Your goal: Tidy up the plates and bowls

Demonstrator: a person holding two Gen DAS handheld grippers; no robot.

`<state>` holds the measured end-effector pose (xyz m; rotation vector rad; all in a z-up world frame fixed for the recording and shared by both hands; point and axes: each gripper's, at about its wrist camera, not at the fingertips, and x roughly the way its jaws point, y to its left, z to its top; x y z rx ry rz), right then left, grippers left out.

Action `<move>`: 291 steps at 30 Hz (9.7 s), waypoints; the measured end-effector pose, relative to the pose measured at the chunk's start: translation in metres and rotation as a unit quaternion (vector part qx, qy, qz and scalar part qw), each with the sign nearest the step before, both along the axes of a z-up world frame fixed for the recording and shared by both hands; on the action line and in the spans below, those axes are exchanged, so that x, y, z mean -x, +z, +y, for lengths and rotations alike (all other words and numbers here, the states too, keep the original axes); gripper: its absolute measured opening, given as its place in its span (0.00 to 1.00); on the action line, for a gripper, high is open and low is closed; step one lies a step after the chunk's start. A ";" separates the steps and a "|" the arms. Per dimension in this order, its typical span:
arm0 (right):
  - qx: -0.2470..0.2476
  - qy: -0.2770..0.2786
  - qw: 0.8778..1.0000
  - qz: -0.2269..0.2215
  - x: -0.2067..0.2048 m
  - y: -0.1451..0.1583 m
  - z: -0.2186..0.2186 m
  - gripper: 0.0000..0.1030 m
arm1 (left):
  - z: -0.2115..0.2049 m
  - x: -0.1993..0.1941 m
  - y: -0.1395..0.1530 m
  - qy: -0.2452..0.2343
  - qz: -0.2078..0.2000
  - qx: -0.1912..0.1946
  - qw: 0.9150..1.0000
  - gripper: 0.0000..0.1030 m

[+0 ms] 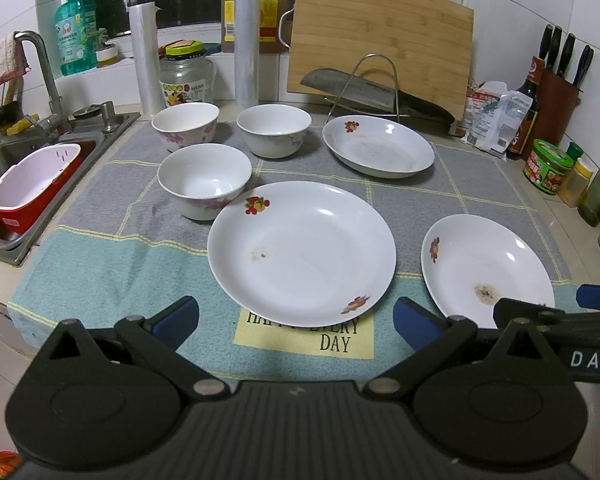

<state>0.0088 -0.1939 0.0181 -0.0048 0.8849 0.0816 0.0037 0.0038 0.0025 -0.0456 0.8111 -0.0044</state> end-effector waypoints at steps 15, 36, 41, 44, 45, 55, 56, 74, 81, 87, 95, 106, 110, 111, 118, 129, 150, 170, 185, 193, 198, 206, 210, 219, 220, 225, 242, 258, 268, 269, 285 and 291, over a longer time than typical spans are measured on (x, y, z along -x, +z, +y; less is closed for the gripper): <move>0.008 -0.005 1.000 0.000 -0.002 -0.001 0.006 1.00 | 0.001 -0.004 -0.001 -0.003 0.003 0.002 1.000 0.99; 0.023 -0.018 1.000 -0.003 -0.006 -0.001 0.017 1.00 | 0.017 -0.016 -0.008 -0.046 0.008 0.017 0.999 0.99; 0.027 -0.027 0.999 -0.017 -0.003 0.001 0.017 1.00 | 0.019 -0.018 -0.009 -0.077 -0.004 0.022 0.997 0.99; 0.031 -0.031 0.999 -0.030 0.001 0.001 0.015 1.00 | 0.019 -0.019 -0.009 -0.102 -0.019 0.025 0.994 0.99; 0.034 -0.035 0.998 -0.032 0.003 0.000 0.013 1.00 | 0.018 -0.019 -0.009 -0.112 -0.023 0.026 0.993 0.99; 0.037 -0.069 0.996 -0.036 0.009 -0.011 -0.020 1.00 | -0.006 -0.018 -0.017 -0.206 -0.037 0.033 0.977 0.99; 0.037 -0.071 0.996 -0.036 0.008 -0.012 -0.025 1.00 | -0.010 -0.018 -0.019 -0.216 -0.037 0.036 0.975 0.99; 0.015 -0.034 0.999 -0.007 -0.035 -0.046 -0.104 1.00 | -0.096 -0.023 -0.078 -0.280 0.013 0.008 0.960 0.99; 0.010 -0.022 1.000 0.006 -0.051 -0.057 -0.124 1.00 | -0.116 -0.035 -0.091 -0.279 0.009 -0.008 0.960 0.99; 0.002 -0.007 1.000 0.019 -0.065 -0.067 -0.136 1.00 | -0.128 -0.036 -0.094 -0.306 -0.008 -0.019 0.952 1.00; -0.020 0.039 0.998 0.037 -0.092 -0.082 -0.132 1.00 | -0.131 -0.040 -0.095 -0.308 -0.015 -0.017 0.951 1.00; -0.003 0.104 0.992 0.074 -0.116 -0.099 -0.113 1.00 | -0.128 -0.036 -0.097 -0.303 -0.038 -0.009 0.952 1.00; -0.004 0.109 0.991 0.083 -0.120 -0.099 -0.114 1.00 | -0.127 -0.033 -0.098 -0.300 -0.044 -0.007 0.953 1.00; -0.004 0.111 0.990 0.085 -0.120 -0.098 -0.114 1.00 | -0.127 -0.032 -0.099 -0.300 -0.047 -0.006 0.953 1.00; -0.006 0.132 0.989 0.066 -0.112 -0.100 -0.118 1.00 | -0.123 -0.029 -0.101 -0.299 -0.066 -0.001 0.952 1.00; -0.008 0.175 0.983 0.063 -0.115 -0.096 -0.120 1.00 | -0.120 -0.028 -0.104 -0.314 -0.080 0.002 0.946 1.00; -0.100 0.338 0.929 0.112 -0.170 -0.091 -0.123 0.88 | -0.121 -0.032 -0.101 -0.341 -0.077 -0.019 0.937 1.00; -0.139 0.343 0.919 0.136 -0.178 -0.092 -0.124 0.89 | -0.125 -0.038 -0.099 -0.345 -0.059 -0.029 0.936 1.00; -0.134 0.332 0.928 0.102 -0.189 -0.068 -0.152 0.89 | -0.146 -0.069 -0.078 -0.356 -0.057 -0.024 0.932 1.00; -0.126 0.307 0.940 0.080 -0.210 -0.063 -0.188 0.89 | -0.174 -0.101 -0.081 -0.371 -0.061 -0.022 0.926 0.99; -0.122 0.298 0.944 0.076 -0.225 -0.065 -0.204 0.89 | -0.190 -0.120 -0.085 -0.378 -0.065 -0.026 0.923 1.00; -0.116 0.292 0.947 0.070 -0.250 -0.073 -0.221 0.89 | -0.209 -0.149 -0.090 -0.380 -0.059 -0.031 0.923 0.99; -0.116 0.283 0.950 0.066 -0.261 -0.079 -0.226 0.89 | -0.214 -0.162 -0.095 -0.379 -0.055 -0.032 0.923 0.99; -0.114 0.273 0.953 0.069 -0.278 -0.090 -0.228 0.89 | -0.218 -0.179 -0.105 -0.373 -0.040 -0.028 0.927 0.99; -0.114 0.273 0.953 0.069 -0.279 -0.091 -0.228 0.89 | -0.218 -0.179 -0.105 -0.373 -0.040 -0.028 0.927 0.99; -0.111 0.269 0.954 0.076 -0.280 -0.095 -0.227 0.90 | -0.218 -0.181 -0.106 -0.375 -0.039 -0.024 0.926 1.00; -0.070 0.240 0.968 0.010 -0.252 -0.060 -0.213 1.00 | -0.181 -0.148 -0.079 -0.321 -0.047 -0.006 0.946 1.00; -0.101 0.234 0.967 -0.007 -0.175 -0.041 -0.088 1.00 | -0.066 -0.085 -0.044 -0.252 -0.109 -0.006 0.961 1.00; -0.114 0.232 0.965 0.033 -0.146 -0.066 0.000 1.00 | 0.033 -0.058 -0.053 -0.217 -0.092 -0.020 0.972 1.00; -0.115 0.232 0.965 0.037 -0.145 -0.069 0.006 1.00 | 0.042 -0.056 -0.055 -0.214 -0.089 -0.022 0.973 1.00; -0.116 0.253 0.958 0.069 -0.138 -0.094 0.061 1.00 | 0.105 -0.067 -0.105 -0.258 -0.033 -0.007 0.965 1.00; -0.113 0.267 0.955 0.071 -0.140 -0.099 0.069 1.00 | 0.109 -0.078 -0.113 -0.279 -0.032 0.007 0.960 0.99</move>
